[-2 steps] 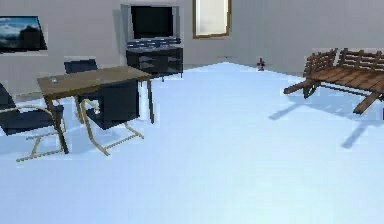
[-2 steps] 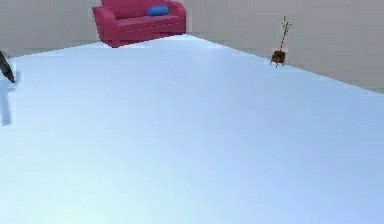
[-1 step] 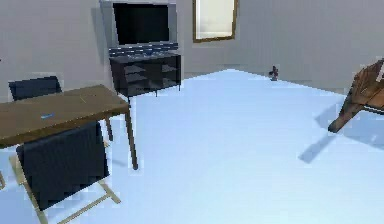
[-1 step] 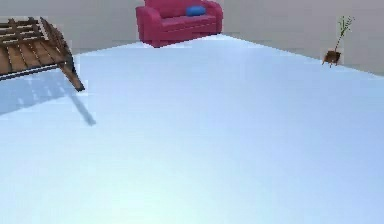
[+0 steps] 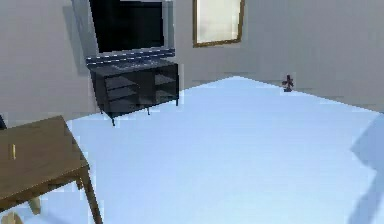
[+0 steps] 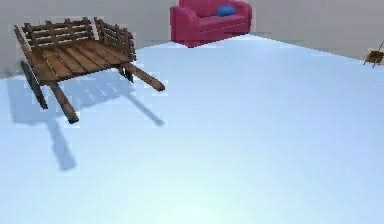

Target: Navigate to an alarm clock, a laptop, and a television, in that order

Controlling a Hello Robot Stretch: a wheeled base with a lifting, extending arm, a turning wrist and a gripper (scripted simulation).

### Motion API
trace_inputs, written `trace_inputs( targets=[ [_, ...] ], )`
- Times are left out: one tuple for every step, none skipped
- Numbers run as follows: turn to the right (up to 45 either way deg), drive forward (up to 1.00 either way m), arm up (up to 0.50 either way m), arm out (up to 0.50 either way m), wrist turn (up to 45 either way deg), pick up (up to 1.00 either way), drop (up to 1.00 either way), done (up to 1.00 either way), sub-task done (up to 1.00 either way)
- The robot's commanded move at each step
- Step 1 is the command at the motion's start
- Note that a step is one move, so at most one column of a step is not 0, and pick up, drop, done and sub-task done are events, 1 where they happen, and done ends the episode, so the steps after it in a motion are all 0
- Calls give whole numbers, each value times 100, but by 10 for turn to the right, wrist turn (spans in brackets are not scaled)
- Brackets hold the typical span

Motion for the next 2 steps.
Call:
trace_inputs(
  targets=[
    [0, 85, 0, 0, 0, 0, 0, 0, 0],
    [-390, 0, 0, 0, 0, 0, 0, 0, 0]
  ],
)
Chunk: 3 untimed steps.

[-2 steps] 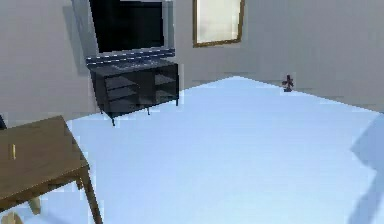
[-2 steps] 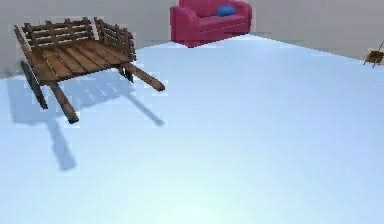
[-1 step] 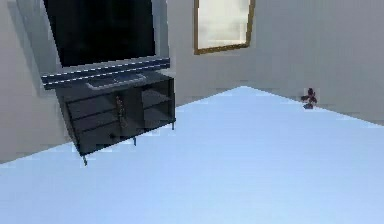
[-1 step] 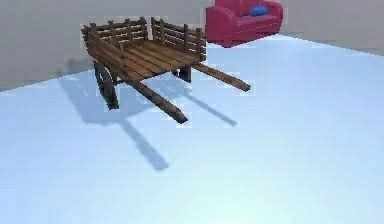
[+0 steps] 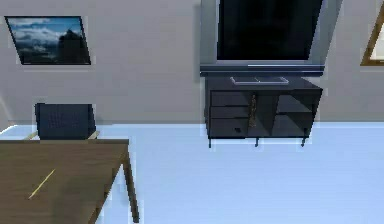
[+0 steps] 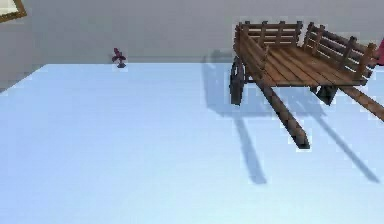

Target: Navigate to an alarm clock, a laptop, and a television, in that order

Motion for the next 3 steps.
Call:
trace_inputs(
  targets=[
    [0, 100, 0, 0, 0, 0, 0, 0, 0],
    [-30, 0, 0, 0, 0, 0, 0, 0, 0],
    [0, 40, 0, 0, 0, 0, 0, 0, 0]
  ],
)
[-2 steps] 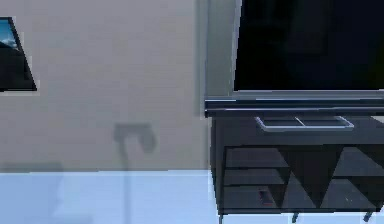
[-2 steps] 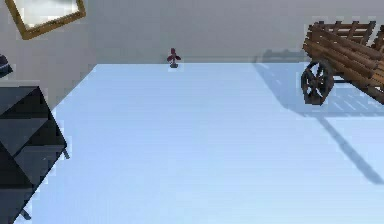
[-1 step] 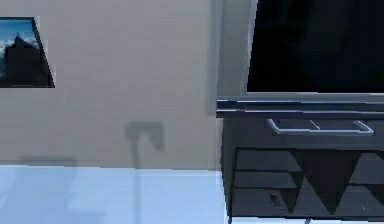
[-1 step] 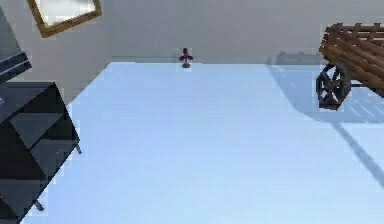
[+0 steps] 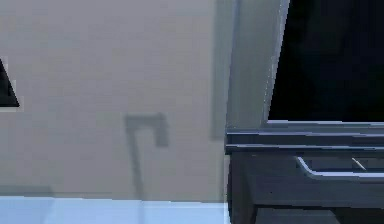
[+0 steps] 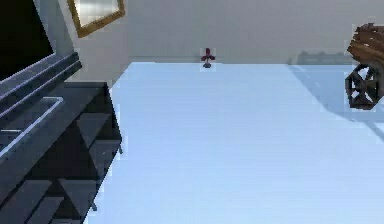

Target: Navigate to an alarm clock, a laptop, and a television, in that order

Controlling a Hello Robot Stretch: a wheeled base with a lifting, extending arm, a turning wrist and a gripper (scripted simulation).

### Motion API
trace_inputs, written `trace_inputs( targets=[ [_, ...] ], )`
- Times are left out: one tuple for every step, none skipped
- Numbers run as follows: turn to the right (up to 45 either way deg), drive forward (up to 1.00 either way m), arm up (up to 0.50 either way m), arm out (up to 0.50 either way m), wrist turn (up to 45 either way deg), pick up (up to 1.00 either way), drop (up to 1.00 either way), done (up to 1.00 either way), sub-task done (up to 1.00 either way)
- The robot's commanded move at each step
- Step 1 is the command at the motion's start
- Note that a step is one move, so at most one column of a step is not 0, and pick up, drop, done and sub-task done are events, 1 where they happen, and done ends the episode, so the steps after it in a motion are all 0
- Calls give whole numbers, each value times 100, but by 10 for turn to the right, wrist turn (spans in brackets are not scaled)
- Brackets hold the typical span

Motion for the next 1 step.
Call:
trace_inputs(
  targets=[
    [390, 0, 0, 0, 0, 0, 0, 0, 0]
  ],
)
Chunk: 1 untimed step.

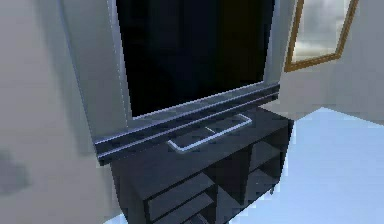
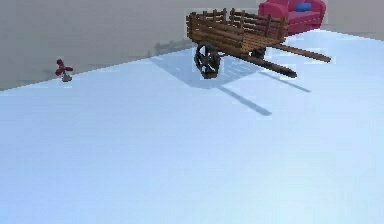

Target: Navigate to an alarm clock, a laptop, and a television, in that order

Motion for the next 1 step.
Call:
trace_inputs(
  targets=[
    [0, 0, 0, 0, 0, 0, 0, 100, 0]
  ],
)
